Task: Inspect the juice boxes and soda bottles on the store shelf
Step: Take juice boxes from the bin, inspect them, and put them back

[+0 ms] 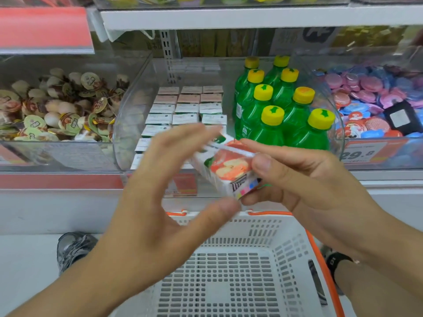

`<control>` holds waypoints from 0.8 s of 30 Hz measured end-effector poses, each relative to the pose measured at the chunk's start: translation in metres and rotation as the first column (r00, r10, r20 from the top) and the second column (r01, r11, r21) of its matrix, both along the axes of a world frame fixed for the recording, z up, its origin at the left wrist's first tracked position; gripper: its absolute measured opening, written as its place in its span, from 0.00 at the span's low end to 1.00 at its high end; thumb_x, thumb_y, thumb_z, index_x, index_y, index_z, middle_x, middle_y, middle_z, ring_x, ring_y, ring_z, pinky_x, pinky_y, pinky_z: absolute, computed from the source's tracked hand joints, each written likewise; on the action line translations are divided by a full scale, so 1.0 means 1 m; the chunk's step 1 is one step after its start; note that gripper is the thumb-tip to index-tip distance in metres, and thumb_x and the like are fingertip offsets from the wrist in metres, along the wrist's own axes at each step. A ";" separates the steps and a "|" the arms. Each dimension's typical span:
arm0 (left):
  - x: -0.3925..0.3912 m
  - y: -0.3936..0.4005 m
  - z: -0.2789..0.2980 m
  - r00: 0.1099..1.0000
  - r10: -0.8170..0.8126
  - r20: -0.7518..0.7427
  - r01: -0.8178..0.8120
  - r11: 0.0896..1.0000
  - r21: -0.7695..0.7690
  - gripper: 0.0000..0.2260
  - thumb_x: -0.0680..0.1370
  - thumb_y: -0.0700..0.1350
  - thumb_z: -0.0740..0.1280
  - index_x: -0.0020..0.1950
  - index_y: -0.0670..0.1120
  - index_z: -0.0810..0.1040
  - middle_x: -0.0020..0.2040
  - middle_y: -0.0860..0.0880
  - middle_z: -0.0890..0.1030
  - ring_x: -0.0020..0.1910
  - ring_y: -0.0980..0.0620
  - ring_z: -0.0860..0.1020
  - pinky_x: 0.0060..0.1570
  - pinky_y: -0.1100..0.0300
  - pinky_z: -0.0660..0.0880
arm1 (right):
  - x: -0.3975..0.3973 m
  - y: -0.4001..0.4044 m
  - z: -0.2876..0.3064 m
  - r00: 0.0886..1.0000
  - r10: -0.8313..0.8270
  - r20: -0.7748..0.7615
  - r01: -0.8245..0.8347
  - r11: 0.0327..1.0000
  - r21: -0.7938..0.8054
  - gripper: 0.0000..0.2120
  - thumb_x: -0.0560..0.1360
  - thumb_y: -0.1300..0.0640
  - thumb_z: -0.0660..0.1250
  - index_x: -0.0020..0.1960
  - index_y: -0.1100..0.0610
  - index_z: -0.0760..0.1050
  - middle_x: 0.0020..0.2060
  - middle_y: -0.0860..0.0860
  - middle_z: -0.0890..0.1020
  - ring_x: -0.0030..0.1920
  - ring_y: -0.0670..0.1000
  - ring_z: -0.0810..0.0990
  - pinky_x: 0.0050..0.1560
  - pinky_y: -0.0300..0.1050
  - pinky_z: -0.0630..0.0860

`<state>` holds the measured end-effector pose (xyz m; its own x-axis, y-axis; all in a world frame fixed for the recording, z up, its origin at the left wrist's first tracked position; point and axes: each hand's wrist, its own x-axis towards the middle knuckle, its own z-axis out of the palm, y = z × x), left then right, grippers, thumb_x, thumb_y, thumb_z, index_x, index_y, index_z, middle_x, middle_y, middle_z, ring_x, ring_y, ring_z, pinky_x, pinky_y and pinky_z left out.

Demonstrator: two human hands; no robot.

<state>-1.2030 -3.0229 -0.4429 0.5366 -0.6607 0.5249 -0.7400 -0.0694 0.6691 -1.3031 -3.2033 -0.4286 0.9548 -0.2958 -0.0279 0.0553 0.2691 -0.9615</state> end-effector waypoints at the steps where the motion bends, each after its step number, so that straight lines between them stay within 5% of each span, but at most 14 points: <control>1: 0.000 -0.001 -0.001 0.999 -0.017 0.047 0.015 0.999 0.052 0.25 0.73 0.56 0.70 0.69 0.54 0.73 0.67 0.52 0.74 0.70 0.48 0.71 0.67 0.60 0.68 | 0.000 0.002 0.000 1.000 -0.004 -0.017 0.003 1.000 -0.018 0.21 0.65 0.53 0.72 0.55 0.59 0.85 0.49 0.59 0.87 0.39 0.55 0.85 0.40 0.42 0.82; 6: 0.003 -0.001 -0.008 0.998 -0.026 -0.049 0.027 0.999 0.026 0.18 0.73 0.54 0.71 0.63 0.56 0.79 0.62 0.53 0.79 0.66 0.51 0.75 0.62 0.64 0.71 | 0.000 0.005 -0.003 0.997 -0.058 -0.053 0.053 0.994 -0.094 0.20 0.63 0.54 0.74 0.53 0.60 0.84 0.41 0.60 0.87 0.34 0.56 0.86 0.35 0.43 0.83; 11: 0.001 -0.004 -0.008 0.971 -0.067 -0.228 0.042 0.993 -0.112 0.17 0.75 0.53 0.68 0.65 0.60 0.78 0.61 0.54 0.81 0.57 0.45 0.80 0.56 0.48 0.77 | -0.001 0.005 -0.004 0.999 -0.034 0.006 0.034 0.991 -0.127 0.22 0.67 0.63 0.74 0.61 0.63 0.80 0.40 0.62 0.86 0.37 0.56 0.86 0.38 0.44 0.83; 16: -0.001 -0.004 -0.007 0.937 -0.129 -0.324 0.074 0.981 -0.177 0.16 0.76 0.48 0.67 0.63 0.57 0.79 0.59 0.59 0.83 0.58 0.54 0.82 0.55 0.65 0.77 | -0.002 0.006 -0.008 0.999 -0.031 0.029 0.035 0.989 -0.142 0.24 0.66 0.66 0.73 0.62 0.62 0.79 0.38 0.60 0.85 0.36 0.57 0.86 0.38 0.45 0.83; 21: 0.000 -0.005 -0.009 0.935 -0.133 -0.328 0.078 0.981 -0.177 0.16 0.76 0.47 0.67 0.64 0.54 0.78 0.59 0.58 0.83 0.58 0.54 0.82 0.56 0.65 0.77 | -0.002 0.002 -0.013 1.000 -0.009 0.006 0.010 0.972 -0.234 0.29 0.62 0.64 0.78 0.62 0.58 0.81 0.41 0.58 0.85 0.38 0.56 0.86 0.43 0.55 0.85; 24: 0.001 -0.004 -0.010 0.940 -0.132 -0.315 0.076 0.980 -0.183 0.15 0.77 0.50 0.67 0.64 0.53 0.77 0.58 0.56 0.83 0.58 0.54 0.82 0.55 0.64 0.77 | -0.001 0.001 -0.015 1.000 -0.019 0.022 0.024 0.961 -0.274 0.29 0.61 0.64 0.81 0.62 0.57 0.82 0.38 0.51 0.82 0.36 0.51 0.81 0.38 0.49 0.82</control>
<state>-1.2019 -3.0273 -0.4532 0.6289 -0.6405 0.4408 -0.4781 0.1286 0.8688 -1.3041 -3.2023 -0.4434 0.9478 -0.3100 0.0751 0.0769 -0.0065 -0.9970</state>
